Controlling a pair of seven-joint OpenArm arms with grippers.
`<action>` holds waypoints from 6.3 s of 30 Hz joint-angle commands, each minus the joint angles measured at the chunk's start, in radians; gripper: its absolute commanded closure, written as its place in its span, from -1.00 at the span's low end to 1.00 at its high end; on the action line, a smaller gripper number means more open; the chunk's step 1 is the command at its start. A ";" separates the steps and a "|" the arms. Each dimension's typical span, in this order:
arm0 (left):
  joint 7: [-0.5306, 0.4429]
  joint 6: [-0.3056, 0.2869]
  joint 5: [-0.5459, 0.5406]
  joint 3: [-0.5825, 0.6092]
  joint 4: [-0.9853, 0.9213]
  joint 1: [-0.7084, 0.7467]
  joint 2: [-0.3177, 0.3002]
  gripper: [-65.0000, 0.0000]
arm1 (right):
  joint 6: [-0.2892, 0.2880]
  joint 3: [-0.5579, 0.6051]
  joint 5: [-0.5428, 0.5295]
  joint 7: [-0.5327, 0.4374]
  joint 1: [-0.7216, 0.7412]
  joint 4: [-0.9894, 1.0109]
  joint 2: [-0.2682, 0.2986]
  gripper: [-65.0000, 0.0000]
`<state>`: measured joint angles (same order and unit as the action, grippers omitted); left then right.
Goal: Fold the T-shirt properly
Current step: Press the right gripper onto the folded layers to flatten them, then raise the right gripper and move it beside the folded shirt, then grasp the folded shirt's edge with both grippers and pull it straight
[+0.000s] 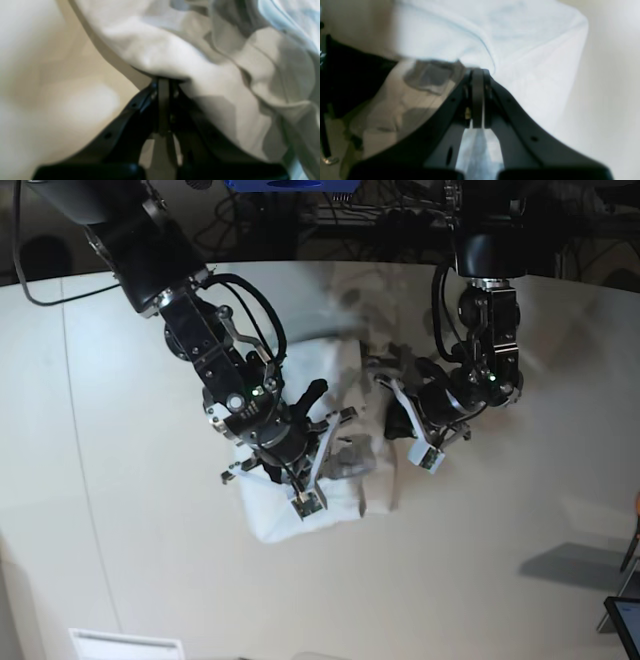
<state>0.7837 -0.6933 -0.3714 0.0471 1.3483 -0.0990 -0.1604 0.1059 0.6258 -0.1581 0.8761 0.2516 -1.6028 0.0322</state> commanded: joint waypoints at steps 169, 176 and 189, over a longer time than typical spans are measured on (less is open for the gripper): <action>0.087 -0.005 0.053 -0.181 0.561 0.408 -0.074 1.00 | -0.031 -0.357 0.002 -0.051 -0.226 -0.152 0.105 0.97; 0.084 -0.005 0.053 -0.057 0.561 0.460 -0.075 1.00 | -0.035 -0.421 0.002 -0.053 -0.295 -0.150 0.165 0.97; 0.082 -0.005 0.055 0.043 0.523 0.388 -0.074 1.00 | -0.036 -0.413 0.002 -0.054 -0.421 -0.155 0.160 0.97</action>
<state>0.8829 -0.6933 -0.3103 0.0917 1.8587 0.2939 -0.2272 0.0715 0.2123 -0.1570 0.8276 -0.1787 -1.7386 0.1871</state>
